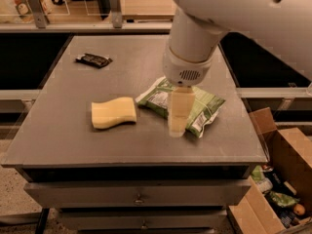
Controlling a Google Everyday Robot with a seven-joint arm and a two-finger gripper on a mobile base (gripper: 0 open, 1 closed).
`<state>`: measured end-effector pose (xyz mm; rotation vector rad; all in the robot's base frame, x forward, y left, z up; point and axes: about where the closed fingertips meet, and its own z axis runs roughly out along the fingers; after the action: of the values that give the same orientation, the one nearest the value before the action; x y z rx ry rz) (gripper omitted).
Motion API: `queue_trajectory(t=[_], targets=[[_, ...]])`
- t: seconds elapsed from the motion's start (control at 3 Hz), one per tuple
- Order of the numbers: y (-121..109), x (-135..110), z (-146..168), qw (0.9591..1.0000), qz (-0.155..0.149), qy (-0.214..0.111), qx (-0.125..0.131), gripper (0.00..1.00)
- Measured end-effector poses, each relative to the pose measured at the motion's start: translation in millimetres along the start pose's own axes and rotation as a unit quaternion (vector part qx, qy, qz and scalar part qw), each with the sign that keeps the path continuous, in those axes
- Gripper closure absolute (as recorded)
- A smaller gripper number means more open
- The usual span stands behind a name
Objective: Move sponge near rxbar chocolate
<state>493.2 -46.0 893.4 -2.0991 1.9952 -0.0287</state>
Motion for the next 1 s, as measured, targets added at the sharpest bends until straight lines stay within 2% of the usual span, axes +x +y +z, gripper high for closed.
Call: queue_trajectory(t=[0.67,1.0], targets=[[-15,-74,33,0.9987,-0.046,-0.018,-0.013,0.0],[-17,-97,48,0.9977,-0.059,-0.023,-0.022,0.0]])
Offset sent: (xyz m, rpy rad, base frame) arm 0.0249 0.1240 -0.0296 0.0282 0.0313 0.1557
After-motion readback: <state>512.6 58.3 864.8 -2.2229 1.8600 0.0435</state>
